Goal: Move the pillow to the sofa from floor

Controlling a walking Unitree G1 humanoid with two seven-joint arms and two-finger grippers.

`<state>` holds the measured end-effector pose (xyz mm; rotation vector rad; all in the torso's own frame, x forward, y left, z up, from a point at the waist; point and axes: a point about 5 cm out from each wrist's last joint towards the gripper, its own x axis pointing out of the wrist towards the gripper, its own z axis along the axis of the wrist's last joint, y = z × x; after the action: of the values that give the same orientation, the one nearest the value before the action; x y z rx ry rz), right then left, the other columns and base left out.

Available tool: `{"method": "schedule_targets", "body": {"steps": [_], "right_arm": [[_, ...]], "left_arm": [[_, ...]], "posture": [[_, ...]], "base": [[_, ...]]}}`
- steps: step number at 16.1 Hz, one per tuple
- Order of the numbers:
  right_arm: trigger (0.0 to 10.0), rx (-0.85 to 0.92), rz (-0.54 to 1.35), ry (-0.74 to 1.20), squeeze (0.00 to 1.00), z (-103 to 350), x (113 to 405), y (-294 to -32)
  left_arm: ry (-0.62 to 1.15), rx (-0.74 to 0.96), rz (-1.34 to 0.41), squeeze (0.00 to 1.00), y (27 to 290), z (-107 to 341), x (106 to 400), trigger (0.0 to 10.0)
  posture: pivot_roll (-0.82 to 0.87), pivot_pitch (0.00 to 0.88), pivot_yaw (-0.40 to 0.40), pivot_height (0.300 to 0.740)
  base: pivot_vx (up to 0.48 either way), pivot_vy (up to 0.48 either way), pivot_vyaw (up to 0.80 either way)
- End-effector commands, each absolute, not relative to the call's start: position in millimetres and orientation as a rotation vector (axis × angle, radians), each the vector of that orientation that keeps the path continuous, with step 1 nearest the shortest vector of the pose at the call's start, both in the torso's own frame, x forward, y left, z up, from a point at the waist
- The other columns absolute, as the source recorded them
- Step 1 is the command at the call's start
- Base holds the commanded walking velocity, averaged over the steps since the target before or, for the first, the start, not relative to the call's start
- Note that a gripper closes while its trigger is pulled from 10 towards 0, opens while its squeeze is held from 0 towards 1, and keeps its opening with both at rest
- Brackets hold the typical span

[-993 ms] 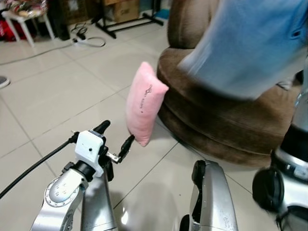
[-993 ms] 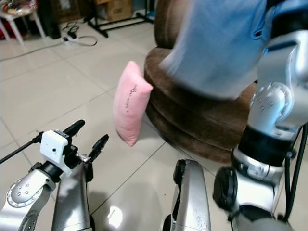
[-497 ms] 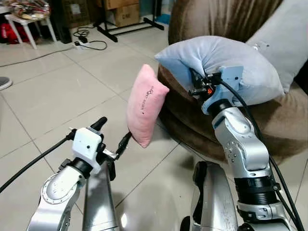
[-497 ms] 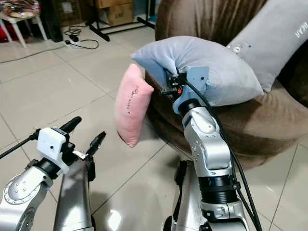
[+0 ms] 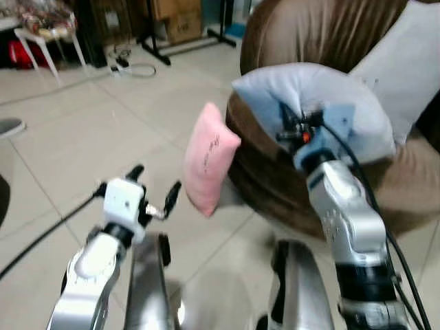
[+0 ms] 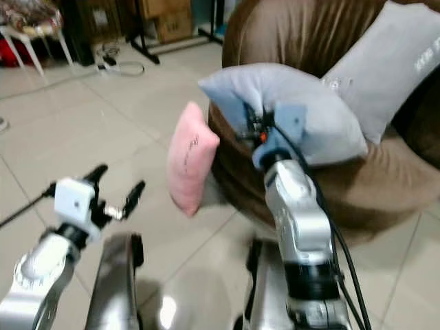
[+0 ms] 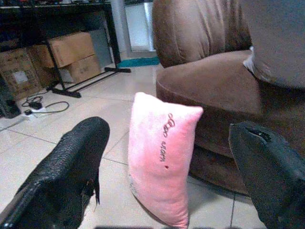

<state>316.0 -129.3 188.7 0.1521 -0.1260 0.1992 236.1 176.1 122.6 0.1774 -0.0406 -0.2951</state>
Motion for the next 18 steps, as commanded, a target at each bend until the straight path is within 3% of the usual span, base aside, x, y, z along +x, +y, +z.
{"method": "schedule_targets", "body": {"steps": [1,18], "right_arm": [[10.0,0.14,0.146,-0.11,0.0,182.1,314.4,-141.2],[10.0,0.14,0.112,-0.009,0.0,147.9,305.1,-149.5]], "left_arm": [[-0.071,0.195,-0.253,0.0,177.5,126.0,237.5,10.0],[-0.091,0.195,-0.13,0.0,178.6,118.8,244.8,10.0]], "posture": [[0.01,0.0,-0.051,0.503],[0.0,0.0,-0.052,0.673]], "base": [[0.0,0.0,0.0],[0.0,0.0,0.0]]}}
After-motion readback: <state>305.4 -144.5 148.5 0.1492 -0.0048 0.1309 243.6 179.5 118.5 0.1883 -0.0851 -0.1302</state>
